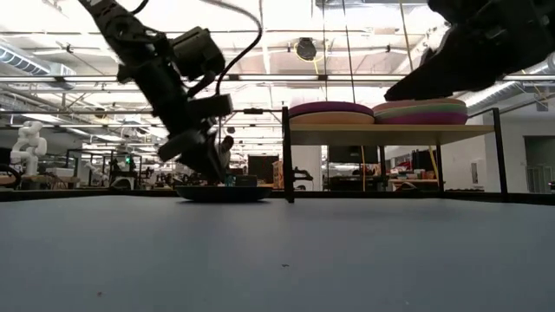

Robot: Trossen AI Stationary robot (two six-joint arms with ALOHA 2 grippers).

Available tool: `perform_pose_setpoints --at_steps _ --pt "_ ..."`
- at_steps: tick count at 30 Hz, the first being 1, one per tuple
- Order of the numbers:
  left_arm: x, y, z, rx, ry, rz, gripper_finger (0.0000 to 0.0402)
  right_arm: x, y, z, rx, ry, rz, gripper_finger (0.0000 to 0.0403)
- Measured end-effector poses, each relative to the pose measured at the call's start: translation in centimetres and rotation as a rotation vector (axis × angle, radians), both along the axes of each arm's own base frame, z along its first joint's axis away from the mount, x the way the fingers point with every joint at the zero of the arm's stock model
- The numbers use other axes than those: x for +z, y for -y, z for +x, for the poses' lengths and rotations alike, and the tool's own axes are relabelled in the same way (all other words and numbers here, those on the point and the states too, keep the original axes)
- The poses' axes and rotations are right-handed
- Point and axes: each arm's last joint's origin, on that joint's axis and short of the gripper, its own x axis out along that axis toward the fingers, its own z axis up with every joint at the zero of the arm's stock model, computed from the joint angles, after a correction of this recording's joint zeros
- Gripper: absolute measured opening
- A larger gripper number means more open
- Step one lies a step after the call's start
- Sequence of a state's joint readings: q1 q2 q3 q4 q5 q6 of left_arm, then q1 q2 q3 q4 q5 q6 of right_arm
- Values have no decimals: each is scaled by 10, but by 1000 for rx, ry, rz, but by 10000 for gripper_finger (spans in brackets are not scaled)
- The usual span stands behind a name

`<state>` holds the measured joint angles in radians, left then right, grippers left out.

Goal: Place and stack plates onto a shelf
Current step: Stack the black plate on top of the purple plate on the shelf

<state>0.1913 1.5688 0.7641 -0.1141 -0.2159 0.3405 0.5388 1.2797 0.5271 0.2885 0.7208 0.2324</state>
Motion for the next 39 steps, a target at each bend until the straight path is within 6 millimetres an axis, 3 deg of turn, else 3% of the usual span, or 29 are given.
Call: perform_pose_setpoints --at_steps 16,29,36,39 --pt "-21 -15 -19 35 -21 17 168 -10 6 -8 22 107 -18 157" --pt "-29 -19 -27 -15 -54 71 90 -9 5 -8 26 116 -19 157" --pt "-28 -20 -26 -71 -62 106 15 -8 5 -7 26 118 -17 157" --pt "-29 -19 -27 -76 -70 103 11 -8 5 -7 26 118 -17 157"
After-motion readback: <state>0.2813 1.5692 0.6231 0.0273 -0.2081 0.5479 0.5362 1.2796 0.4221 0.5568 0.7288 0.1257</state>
